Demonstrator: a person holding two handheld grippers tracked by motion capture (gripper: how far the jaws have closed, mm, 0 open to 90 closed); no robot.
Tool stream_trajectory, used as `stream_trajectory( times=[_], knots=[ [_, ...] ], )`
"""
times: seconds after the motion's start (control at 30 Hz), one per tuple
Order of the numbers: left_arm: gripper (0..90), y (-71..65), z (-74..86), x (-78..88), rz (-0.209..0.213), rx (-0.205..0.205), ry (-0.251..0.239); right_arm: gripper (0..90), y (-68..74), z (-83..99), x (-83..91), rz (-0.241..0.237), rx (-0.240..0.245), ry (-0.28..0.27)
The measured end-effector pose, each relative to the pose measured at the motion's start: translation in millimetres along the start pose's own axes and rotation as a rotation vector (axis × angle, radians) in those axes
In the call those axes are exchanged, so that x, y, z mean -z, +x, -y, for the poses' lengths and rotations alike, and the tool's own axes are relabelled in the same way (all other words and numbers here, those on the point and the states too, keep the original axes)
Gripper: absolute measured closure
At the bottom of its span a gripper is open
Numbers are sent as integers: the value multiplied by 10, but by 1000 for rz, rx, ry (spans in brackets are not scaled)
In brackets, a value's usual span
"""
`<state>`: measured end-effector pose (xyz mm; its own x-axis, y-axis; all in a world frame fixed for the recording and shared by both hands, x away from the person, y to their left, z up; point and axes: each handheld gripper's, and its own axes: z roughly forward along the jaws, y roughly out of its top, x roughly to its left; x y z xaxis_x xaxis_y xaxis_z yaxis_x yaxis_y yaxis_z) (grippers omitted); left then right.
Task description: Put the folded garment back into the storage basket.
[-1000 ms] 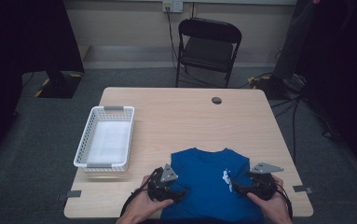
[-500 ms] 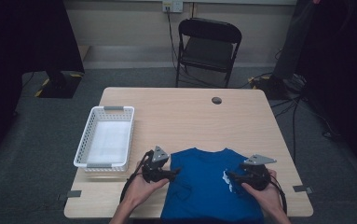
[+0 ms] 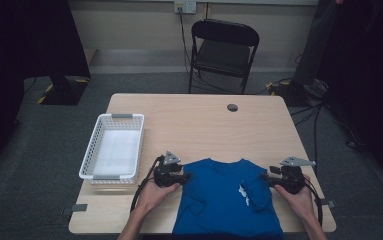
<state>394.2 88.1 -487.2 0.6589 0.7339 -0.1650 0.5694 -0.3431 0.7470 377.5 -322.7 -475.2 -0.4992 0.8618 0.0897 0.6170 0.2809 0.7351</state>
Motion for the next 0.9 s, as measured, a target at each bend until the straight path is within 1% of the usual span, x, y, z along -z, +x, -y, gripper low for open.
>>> stream_trajectory(
  times=[0.07,0.1,0.17,0.23,0.37,0.4,0.5,0.57,0.67,0.83,0.9],
  knots=[
    [509,-3,8,-15,-1,4,-7,459,-3,9,-35,9,14,13],
    [509,4,8,-13,-1,6,-6,460,-4,13,-51,2,11,14],
    [507,-2,15,-15,-4,5,-12,463,-6,22,-77,13,13,22],
    [501,-12,15,-19,-7,-6,-11,468,-2,28,-97,13,16,29],
    [498,-30,13,-38,-15,-30,-15,482,18,33,-120,27,34,21],
    [498,-32,9,-48,-17,-32,-18,497,22,34,-123,27,35,17],
    [499,-43,-14,-74,-25,-51,-11,569,40,37,-122,17,41,14],
    [505,-59,-7,-78,-35,-67,-15,620,49,38,-121,10,40,10],
    [547,-43,17,-68,-28,-46,-33,672,55,41,-123,0,41,5],
    [610,-42,18,-69,-26,-47,-34,752,64,45,-130,-10,32,-1],
    [638,-48,19,-75,-22,-48,-38,764,69,45,-130,-12,31,0]
  ],
)
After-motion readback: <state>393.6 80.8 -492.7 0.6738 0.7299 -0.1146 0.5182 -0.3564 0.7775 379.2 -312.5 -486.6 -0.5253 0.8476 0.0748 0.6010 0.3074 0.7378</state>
